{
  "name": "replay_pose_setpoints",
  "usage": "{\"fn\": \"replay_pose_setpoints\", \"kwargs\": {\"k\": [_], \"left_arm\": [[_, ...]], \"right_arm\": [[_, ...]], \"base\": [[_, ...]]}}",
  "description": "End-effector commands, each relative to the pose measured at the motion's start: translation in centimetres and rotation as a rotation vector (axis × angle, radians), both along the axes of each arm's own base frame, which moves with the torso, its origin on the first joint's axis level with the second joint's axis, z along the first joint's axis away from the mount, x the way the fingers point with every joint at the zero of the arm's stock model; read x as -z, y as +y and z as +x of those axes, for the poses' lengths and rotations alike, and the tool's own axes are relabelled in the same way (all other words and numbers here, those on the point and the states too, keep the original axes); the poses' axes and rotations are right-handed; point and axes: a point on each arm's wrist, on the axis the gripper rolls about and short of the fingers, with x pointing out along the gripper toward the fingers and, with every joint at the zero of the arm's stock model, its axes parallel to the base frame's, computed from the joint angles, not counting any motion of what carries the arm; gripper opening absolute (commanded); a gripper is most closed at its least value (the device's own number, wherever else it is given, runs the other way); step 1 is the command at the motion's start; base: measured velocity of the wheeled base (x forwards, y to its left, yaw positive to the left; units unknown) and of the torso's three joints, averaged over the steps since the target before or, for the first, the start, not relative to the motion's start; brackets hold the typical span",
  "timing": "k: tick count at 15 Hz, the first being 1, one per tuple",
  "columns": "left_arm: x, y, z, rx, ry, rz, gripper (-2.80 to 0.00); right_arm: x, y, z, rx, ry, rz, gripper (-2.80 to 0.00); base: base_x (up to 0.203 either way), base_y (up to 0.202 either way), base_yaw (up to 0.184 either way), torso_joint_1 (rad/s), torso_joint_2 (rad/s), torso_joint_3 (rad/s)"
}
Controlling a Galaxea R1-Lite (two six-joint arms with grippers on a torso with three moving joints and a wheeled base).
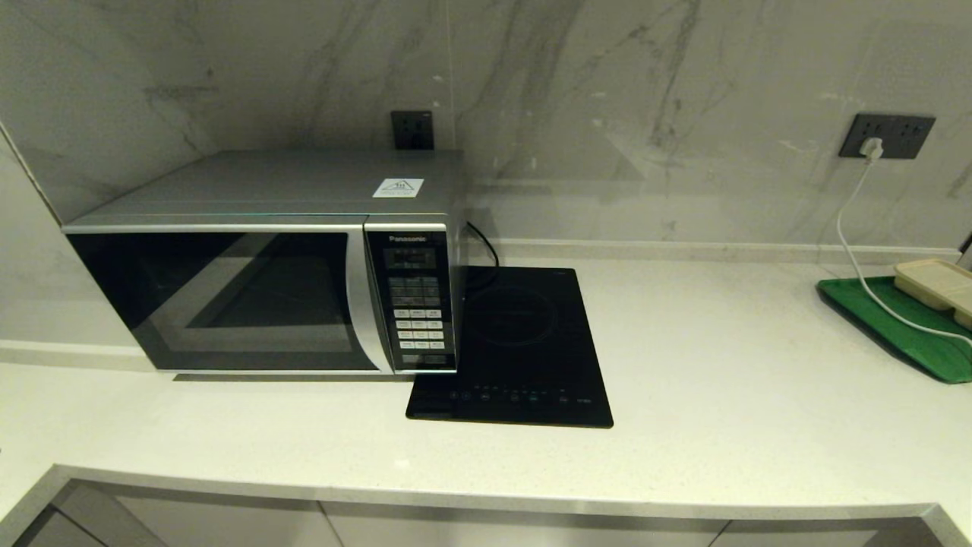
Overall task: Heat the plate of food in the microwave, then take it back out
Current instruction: Open the microwave oven
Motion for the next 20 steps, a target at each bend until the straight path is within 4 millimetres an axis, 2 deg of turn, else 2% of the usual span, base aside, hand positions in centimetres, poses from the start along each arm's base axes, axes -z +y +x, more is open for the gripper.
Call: {"fn": "replay_pose_setpoints", "kwargs": {"k": [1,2,5,9,20], "left_arm": [[4.1,0.0,-0.4,-0.007,-0.003,0.025,-2.8],[5.0,-0.1,0.0,0.0,-0.006,0.024,-2.8],[5.7,-0.2,0.3,0.036,-0.009,-0.054,-2.8],[5.9,-0.1,0.4,-0.018,-0.006,-0.175,-2.8],[5.9,-0.1,0.4,-0.028,-0.01,-0.15,-2.8]], "right_arm": [[0.0,0.0,0.0,0.0,0.002,-0.001,-2.8],[0.0,0.0,0.0,0.0,0.002,0.001,-2.8],[0.0,0.0,0.0,0.0,0.002,0.001,-2.8],[0.0,0.0,0.0,0.0,0.002,0.001,-2.8],[0.0,0.0,0.0,0.0,0.002,0.001,-2.8]], "base": [[0.0,0.0,0.0,0.0,0.0,0.0],[0.0,0.0,0.0,0.0,0.0,0.0],[0.0,0.0,0.0,0.0,0.0,0.0],[0.0,0.0,0.0,0.0,0.0,0.0],[0.0,0.0,0.0,0.0,0.0,0.0]]}}
